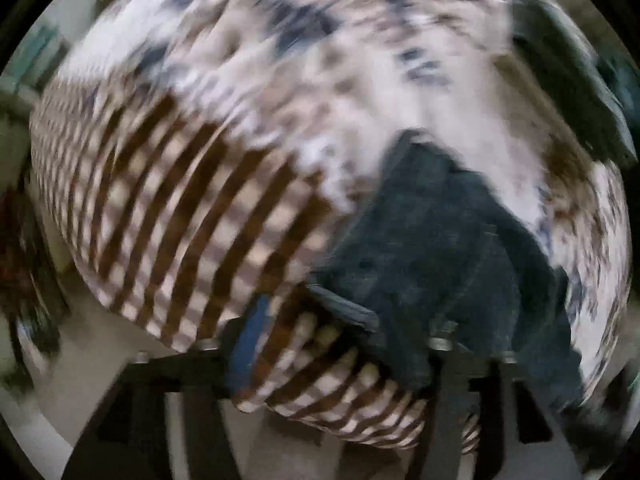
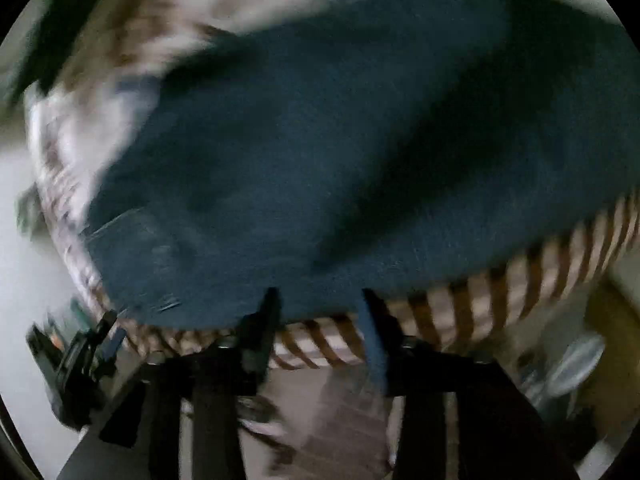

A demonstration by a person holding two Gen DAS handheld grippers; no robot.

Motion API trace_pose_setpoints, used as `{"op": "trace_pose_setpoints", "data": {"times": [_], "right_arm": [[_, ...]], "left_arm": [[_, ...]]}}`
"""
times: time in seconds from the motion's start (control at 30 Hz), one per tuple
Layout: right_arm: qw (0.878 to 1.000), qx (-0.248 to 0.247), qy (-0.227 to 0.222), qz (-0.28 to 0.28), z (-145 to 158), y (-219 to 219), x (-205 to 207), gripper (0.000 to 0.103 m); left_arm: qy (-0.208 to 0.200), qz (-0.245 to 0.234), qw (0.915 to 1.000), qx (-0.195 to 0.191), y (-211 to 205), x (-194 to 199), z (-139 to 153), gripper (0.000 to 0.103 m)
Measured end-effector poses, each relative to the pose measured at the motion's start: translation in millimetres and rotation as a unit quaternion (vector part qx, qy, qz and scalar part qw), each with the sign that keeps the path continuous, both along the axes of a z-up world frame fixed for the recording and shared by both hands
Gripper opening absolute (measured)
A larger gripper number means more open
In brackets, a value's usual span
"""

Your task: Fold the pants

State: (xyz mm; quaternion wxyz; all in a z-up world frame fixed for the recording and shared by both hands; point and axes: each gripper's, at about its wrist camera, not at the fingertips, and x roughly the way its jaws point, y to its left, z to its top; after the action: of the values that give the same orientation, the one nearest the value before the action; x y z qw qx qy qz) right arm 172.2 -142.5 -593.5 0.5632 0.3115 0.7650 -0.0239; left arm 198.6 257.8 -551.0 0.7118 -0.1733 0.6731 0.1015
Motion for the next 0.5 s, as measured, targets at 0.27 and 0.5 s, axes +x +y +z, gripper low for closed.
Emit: {"op": "trace_pose_setpoints", "data": {"times": [0.27, 0.5], "right_arm": [[0.972, 0.009, -0.113, 0.207, -2, 21, 153, 0.06], [0.936, 0.034, -0.098, 0.337, -42, 49, 209, 0.018]], "left_arm": [[-0.015, -0.151, 0.987, 0.054, -116, 77, -32, 0.081], [-0.002, -0.157, 0.9851, 0.071, -119, 92, -62, 0.088]]}}
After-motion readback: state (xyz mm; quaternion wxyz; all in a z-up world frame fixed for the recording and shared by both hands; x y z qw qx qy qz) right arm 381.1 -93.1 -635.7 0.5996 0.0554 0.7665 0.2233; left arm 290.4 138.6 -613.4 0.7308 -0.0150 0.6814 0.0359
